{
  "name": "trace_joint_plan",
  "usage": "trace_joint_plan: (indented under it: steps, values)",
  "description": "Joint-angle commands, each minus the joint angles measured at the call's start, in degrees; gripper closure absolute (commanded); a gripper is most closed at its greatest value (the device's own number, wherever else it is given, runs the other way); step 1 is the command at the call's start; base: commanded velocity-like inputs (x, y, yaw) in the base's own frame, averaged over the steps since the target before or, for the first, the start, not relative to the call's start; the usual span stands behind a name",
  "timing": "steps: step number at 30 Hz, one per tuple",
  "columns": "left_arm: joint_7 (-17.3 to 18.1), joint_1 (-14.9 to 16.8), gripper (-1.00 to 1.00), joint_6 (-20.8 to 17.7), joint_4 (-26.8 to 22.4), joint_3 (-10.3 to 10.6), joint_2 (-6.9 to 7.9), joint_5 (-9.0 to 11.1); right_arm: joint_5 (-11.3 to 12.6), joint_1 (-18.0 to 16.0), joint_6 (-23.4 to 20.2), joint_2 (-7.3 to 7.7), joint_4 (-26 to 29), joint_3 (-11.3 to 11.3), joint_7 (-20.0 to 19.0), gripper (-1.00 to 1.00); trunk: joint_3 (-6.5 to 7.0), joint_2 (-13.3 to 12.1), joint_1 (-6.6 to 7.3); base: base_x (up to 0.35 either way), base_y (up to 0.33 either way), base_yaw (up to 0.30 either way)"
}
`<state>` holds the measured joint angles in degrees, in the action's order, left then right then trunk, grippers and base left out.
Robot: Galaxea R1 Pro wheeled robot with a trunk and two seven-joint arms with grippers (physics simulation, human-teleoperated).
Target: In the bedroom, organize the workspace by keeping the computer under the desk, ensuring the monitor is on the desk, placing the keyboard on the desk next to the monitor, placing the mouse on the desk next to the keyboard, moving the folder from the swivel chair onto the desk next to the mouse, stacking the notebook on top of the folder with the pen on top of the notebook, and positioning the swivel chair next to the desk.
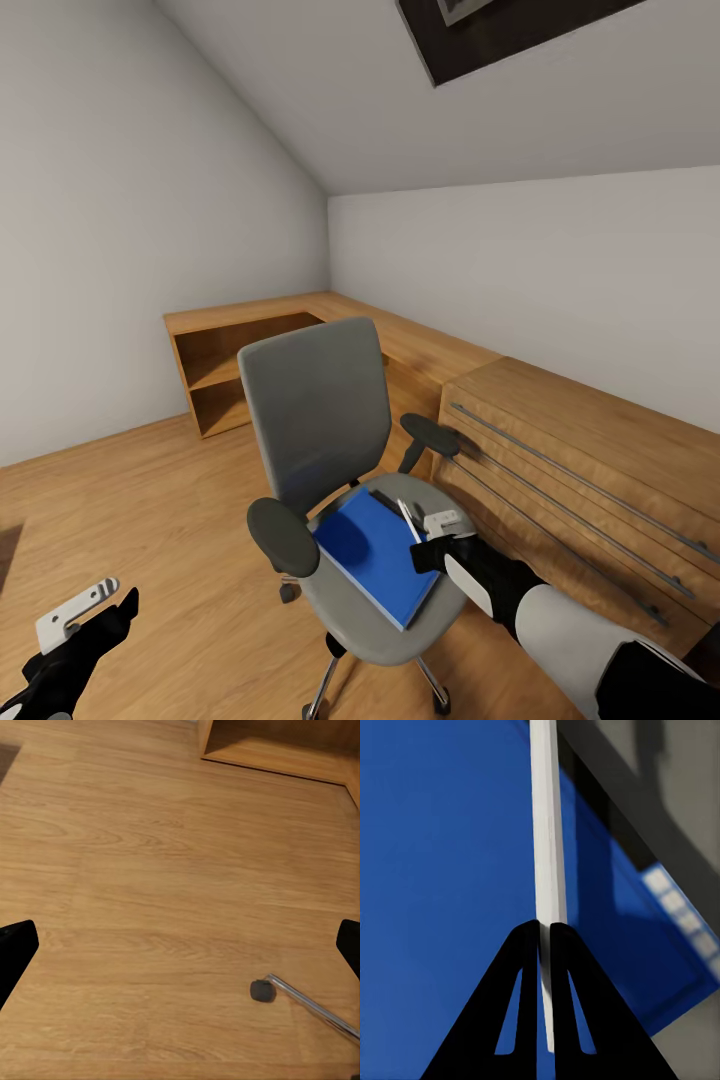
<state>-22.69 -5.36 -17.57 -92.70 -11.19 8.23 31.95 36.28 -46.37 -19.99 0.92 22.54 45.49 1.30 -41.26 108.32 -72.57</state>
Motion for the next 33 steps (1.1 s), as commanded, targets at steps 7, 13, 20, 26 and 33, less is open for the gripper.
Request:
trace_joint_plan:
  steps: [7,13,20,26,33]
  values:
    - [-0.33,0.00,-1.00,-0.18,-0.11,-0.01,0.01,0.48,0.46,-0.04,-0.23,0.07,0.12,0.30,0.20,1.00,-0.05,0.03,0.00,0.000,0.000,0.000]
    - [-0.33,0.00,-1.00,-0.14,-0.11,0.02,0.01,0.48,0.46,-0.04,-0.23,0.05,0.06,0.30,0.25,1.00,0.31,-0.78,0.44,0.000,0.000,0.000]
    - [-0.33,0.00,-1.00,-0.18,-0.06,0.03,-0.04,0.48,0.46,-0.04,-0.22,0.21,0.27,0.23,0.35,1.00,1.57,-3.58,1.98,0.000,0.000,0.000]
    - [-0.33,0.00,-1.00,-0.18,-0.02,0.08,-0.05,0.38,0.46,-0.02,-0.20,0.41,1.26,0.21,0.74,1.00,2.65,-5.99,3.30,0.000,0.000,0.000]
    - [-0.37,0.00,-1.00,-0.19,-0.02,0.12,-0.05,0.31,0.52,0.04,-0.21,0.50,3.51,0.21,4.46,1.00,3.90,-8.80,4.83,0.000,0.000,0.000]
